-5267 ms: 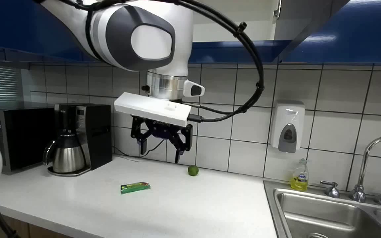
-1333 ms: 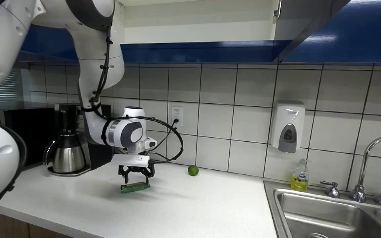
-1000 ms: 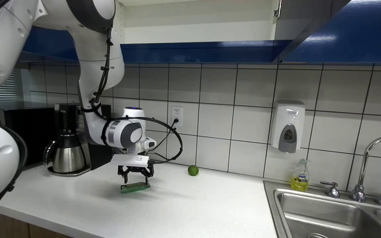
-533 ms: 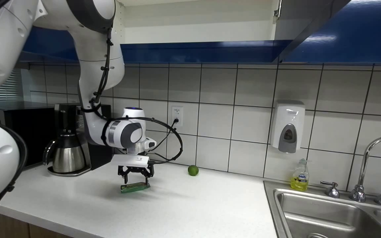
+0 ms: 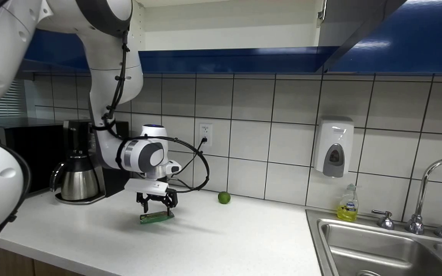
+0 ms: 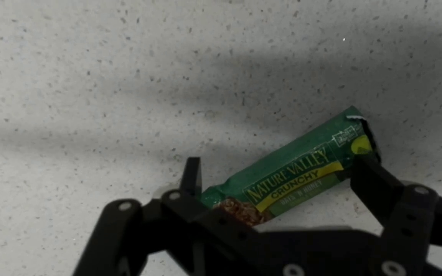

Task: Put the green packet in the top cabinet

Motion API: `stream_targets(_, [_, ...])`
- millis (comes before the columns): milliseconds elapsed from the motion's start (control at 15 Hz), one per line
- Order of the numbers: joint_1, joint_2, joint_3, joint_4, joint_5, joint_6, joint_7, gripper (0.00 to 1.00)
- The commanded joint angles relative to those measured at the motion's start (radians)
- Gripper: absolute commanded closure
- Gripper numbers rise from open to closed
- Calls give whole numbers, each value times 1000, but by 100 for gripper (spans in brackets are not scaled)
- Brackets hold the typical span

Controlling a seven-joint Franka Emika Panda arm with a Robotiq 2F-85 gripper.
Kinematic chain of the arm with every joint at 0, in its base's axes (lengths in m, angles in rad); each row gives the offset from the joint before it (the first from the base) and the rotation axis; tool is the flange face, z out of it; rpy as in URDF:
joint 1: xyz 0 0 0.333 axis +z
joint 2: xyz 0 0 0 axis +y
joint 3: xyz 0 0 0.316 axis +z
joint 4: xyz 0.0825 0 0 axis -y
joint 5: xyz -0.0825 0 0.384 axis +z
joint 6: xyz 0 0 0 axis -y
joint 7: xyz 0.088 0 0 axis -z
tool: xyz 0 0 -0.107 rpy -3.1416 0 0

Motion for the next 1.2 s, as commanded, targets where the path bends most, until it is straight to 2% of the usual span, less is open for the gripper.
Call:
stream_targets(0, [30, -25, -26, -21, -7, 33, 123, 0])
stream_targets(533, [27, 8, -18, 18, 33, 22, 241, 0])
stream_targets(1133, [39, 67, -23, 90, 57, 12, 297, 0])
